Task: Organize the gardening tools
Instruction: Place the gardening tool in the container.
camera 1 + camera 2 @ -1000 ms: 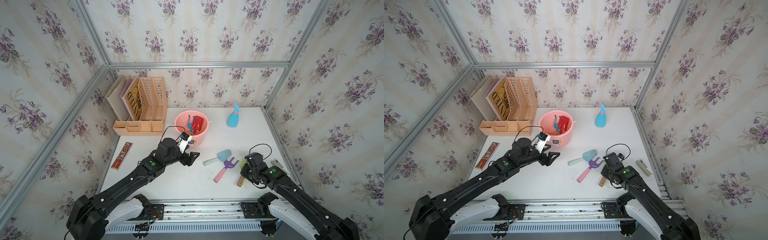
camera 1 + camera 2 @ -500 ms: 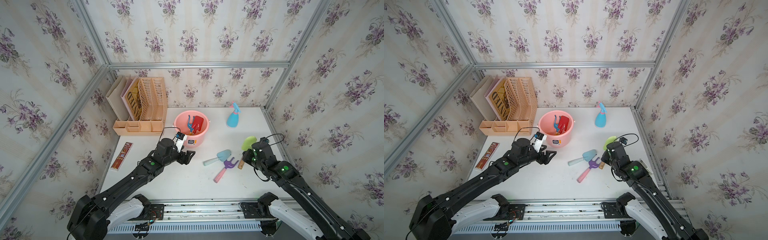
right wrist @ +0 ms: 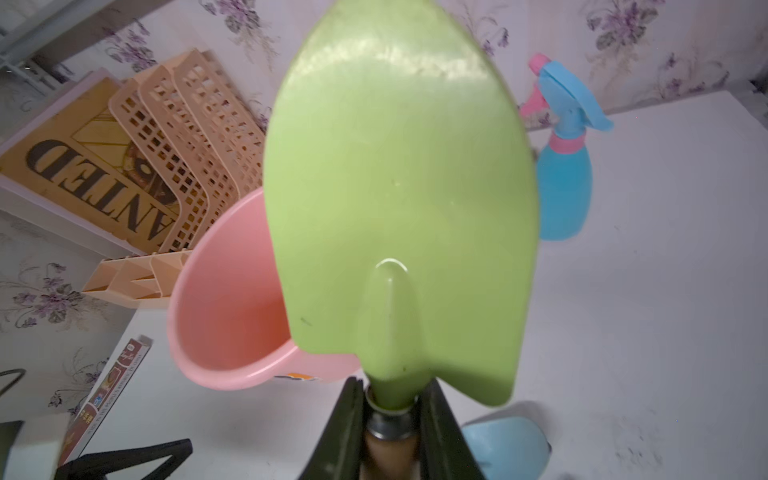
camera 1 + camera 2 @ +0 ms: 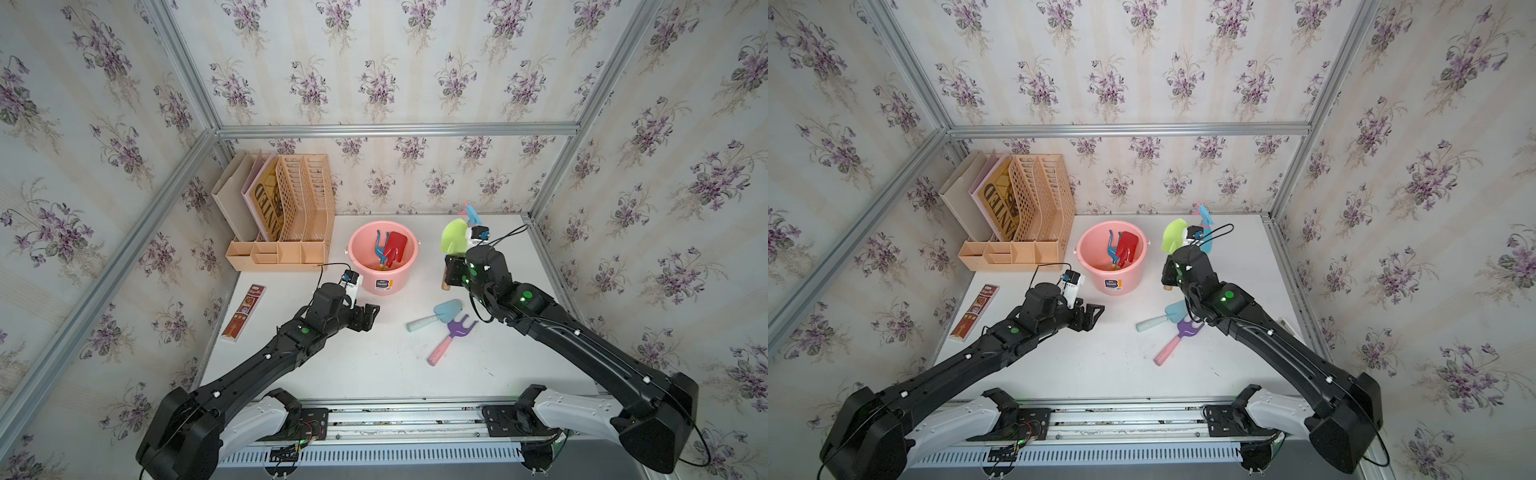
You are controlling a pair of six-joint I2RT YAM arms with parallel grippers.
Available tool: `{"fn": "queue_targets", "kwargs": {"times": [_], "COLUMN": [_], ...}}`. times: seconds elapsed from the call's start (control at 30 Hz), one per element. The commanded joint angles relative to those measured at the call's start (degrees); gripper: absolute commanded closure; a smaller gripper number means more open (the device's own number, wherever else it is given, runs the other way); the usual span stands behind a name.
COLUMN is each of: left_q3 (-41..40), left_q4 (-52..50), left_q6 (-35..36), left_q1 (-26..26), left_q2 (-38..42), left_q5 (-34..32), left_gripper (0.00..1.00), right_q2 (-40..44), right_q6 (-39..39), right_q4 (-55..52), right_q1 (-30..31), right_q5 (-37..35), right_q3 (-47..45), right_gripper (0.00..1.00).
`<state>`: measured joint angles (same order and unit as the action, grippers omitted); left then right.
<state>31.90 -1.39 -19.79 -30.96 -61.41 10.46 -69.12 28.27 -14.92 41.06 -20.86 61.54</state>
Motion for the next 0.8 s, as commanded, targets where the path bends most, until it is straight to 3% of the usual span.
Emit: {"fn": "queue_targets", "kwargs": {"times": [0.0, 0.3, 0.77], "left_q3": [-0.8, -2.2, -3.2], "left_q4": [2.6, 1.5, 1.8], "left_q6": [-1.5, -1.8, -2.2], "left_q1": [0.1, 0.1, 0.1], "left_q2": [0.4, 3.7, 4.4], "left_q5": [-1.3, -2.4, -2.7], "left_gripper": [0.15, 0.15, 0.15], "right_q2": [-3.8, -17.7, -40.6], "right_q6": [-4.7, -7.8, -5.6], "right_q4": [11.4, 24.5, 23.3], "right_q1": [0.7, 1.8, 1.8], "right_q5": [-3.4, 0.8, 5.6], "right_q3": [3.0, 10.5, 26.1], "right_gripper": [1.0, 1.0, 1.0]}}
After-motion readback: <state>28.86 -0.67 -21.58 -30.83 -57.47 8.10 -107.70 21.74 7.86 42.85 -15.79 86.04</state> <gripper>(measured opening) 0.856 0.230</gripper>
